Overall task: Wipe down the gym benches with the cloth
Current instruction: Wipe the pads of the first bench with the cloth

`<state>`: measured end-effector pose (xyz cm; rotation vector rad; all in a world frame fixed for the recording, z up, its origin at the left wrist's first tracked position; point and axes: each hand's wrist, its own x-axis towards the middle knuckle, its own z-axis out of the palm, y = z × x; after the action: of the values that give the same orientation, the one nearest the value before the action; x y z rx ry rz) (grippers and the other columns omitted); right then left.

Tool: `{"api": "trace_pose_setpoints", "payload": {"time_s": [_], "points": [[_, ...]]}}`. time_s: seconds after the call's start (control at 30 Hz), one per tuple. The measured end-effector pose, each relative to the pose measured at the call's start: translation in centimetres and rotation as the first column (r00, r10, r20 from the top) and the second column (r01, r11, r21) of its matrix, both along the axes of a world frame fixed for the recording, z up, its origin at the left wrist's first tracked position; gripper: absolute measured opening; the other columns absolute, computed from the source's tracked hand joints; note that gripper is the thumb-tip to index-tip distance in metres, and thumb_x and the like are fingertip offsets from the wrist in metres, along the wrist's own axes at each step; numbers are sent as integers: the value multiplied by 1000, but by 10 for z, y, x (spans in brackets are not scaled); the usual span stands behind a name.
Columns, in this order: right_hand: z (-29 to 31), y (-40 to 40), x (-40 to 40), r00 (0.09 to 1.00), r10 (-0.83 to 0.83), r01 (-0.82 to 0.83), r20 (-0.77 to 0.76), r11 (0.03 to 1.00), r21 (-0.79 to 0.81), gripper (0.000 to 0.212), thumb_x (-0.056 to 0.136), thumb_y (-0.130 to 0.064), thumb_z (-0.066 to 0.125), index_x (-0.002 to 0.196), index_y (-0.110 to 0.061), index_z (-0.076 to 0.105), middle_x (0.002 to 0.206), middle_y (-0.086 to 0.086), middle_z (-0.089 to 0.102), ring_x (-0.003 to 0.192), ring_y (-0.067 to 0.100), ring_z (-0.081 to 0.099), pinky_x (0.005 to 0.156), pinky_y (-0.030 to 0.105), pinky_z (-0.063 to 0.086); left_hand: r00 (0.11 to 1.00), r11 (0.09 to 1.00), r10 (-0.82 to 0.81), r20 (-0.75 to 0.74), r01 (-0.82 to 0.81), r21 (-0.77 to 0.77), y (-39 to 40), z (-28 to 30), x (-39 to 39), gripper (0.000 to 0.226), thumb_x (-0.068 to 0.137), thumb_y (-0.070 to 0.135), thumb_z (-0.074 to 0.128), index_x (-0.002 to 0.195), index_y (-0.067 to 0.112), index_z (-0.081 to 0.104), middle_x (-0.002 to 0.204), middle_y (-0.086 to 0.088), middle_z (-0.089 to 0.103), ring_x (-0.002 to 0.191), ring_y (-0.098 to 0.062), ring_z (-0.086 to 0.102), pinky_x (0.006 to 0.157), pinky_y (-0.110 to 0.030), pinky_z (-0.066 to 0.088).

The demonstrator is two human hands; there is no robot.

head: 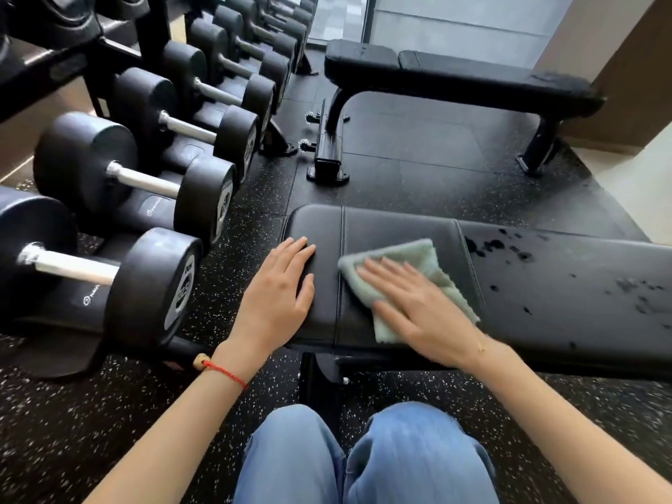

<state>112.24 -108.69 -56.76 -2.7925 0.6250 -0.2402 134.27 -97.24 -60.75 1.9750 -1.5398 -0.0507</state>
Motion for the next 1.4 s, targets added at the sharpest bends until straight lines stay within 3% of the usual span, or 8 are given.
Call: {"api": "trace_pose_setpoints", "payload": {"time_s": [0.1,0.27,0.47,0.7,0.93,1.03,1.17,1.4], "points": [[2,-7,-27,999,32,-33,-18,999,-13,50,100,-49,29,148,-41,18,157,-19,14,147,4,4,120,29,0,1000,1000,3,12,-3,11,1,-1,0,58,95,37,28,143,11,47,153,-4,41,145,-18,28,122,-26,10],[-5,-71,60,956,-290,287,-57,957,-50,52,100,-46,30,149,-32,22,158,-7,20,148,17,11,121,36,1,1000,999,18,0,-18,34,5,3,-3,56,97,36,30,144,9,45,154,-7,39,145,-21,29,121,-26,10],[-9,25,15,989,145,-145,1,988,-61,50,101,-45,29,150,-38,18,158,-16,14,147,5,3,120,30,-3,997,999,40,-73,-38,21,40,-2,1,58,98,41,33,147,9,41,153,-6,39,143,-16,32,119,-25,20],[1,-57,124,975,-192,189,-112,981,-42,53,100,-47,26,151,-33,17,160,-7,16,148,16,7,120,39,-1,996,1000,15,-84,-14,9,61,-3,0,63,97,45,30,148,9,39,152,-5,41,142,-14,33,119,-32,25],[-14,34,48,980,199,-196,24,977,-90,51,100,-49,25,149,-37,19,157,-13,21,147,9,11,121,34,1,989,1000,6,-148,-10,-22,64,-8,-3,59,100,41,33,147,7,39,151,-6,42,141,-11,35,118,-20,22],[-13,-23,64,999,34,-34,3,994,-102,59,95,-55,22,147,-29,31,155,-6,31,145,17,21,120,40,11,993,1000,15,-120,-17,-17,64,-7,-3,60,99,41,34,148,7,39,152,-5,40,142,-11,34,118,-20,20],[-3,-66,125,962,-257,254,-92,966,-44,54,100,-47,25,150,-28,22,159,-4,19,147,18,10,120,41,1,994,1000,24,-103,-24,1,64,-4,-5,58,99,37,36,148,6,38,153,-6,39,143,-11,32,118,-17,17],[-12,33,8,991,134,-133,3,987,-88,51,101,-48,25,150,-38,15,158,-16,13,147,6,4,121,34,0,997,1000,15,-70,-14,6,63,-5,-2,57,99,37,37,147,6,39,151,-6,41,141,-13,34,117,-16,18]]}}
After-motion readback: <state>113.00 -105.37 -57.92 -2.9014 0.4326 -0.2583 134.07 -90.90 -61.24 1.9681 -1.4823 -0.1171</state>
